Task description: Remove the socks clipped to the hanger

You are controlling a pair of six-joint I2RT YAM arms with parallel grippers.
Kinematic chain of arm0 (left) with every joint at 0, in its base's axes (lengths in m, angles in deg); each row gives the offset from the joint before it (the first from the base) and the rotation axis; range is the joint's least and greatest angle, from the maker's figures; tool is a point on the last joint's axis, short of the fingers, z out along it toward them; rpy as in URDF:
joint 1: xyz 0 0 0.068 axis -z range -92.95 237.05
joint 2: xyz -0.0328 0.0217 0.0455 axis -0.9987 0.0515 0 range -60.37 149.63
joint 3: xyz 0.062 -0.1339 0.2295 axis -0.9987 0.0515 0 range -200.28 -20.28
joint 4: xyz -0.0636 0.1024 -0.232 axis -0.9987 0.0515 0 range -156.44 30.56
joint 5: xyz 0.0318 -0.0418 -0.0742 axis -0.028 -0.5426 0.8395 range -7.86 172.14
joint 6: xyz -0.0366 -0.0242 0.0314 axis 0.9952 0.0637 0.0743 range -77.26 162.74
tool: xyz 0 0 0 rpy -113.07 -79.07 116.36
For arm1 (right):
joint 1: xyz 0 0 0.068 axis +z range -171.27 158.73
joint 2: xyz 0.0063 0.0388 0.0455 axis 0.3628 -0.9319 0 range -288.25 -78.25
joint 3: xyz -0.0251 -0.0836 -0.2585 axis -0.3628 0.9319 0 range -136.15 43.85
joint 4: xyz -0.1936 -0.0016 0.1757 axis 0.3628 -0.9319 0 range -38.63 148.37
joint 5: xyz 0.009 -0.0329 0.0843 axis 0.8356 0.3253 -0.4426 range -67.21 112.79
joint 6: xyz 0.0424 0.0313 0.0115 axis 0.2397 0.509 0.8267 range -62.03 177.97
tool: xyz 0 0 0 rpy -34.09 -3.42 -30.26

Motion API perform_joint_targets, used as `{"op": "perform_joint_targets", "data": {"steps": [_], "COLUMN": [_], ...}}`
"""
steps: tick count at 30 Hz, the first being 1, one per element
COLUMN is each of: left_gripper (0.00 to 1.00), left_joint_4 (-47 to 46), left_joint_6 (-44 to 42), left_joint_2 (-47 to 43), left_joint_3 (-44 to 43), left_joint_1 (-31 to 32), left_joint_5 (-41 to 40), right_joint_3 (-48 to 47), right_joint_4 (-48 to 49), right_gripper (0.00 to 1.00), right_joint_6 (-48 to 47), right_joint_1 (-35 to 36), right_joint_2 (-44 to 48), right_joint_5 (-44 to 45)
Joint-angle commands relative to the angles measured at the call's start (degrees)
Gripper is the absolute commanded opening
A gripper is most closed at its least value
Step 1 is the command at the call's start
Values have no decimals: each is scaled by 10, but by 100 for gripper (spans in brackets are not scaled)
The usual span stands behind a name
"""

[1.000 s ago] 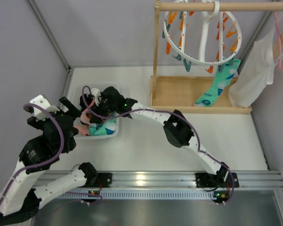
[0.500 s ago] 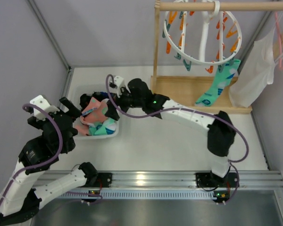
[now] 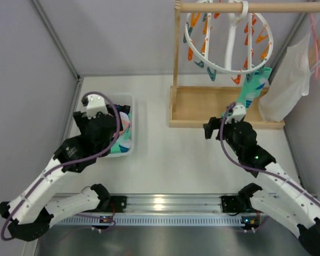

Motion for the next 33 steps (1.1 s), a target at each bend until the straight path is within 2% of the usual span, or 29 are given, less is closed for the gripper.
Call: {"op": "perform_joint_targets", "data": {"steps": [1, 4, 8, 10, 11, 15, 20, 24, 28, 33], "left_gripper": [98, 98, 98, 98, 98, 98, 98, 98, 98, 98], "left_joint_4": [-32, -30, -30, -29, -30, -31, -32, -33, -39, -43], "left_joint_6": [-36, -36, -28, -25, -23, -19, -17, -17, -24, -30], "left_joint_2": [35, 40, 15, 6, -1, -8, 0, 9, 6, 1], "left_joint_3": [9, 22, 54, 70, 74, 85, 87, 87, 89, 92], "left_joint_1": [-16, -24, -24, -24, -24, -24, -24, -24, -24, -24], "left_joint_5": [71, 97, 119, 126, 131, 148, 163, 176, 201, 217], "right_joint_3": [44, 48, 41, 47, 53, 102, 83, 104, 113, 102], "right_joint_4": [-17, -35, -5, 29, 85, 269, 343, 470, 556, 593], "right_gripper": [100, 99, 99, 99, 99, 99, 99, 99, 100, 99], "right_joint_6": [26, 41, 56, 50, 49, 29, 8, 11, 12, 17], "right_joint_1": [-63, -133, -302, -338, -371, -409, -428, -437, -441, -447], "right_joint_2": [87, 111, 61, 46, 35, -19, -136, -197, -266, -319], "right_joint_5": [151, 184, 60, 5, -8, -128, -156, -188, -217, -228]}}
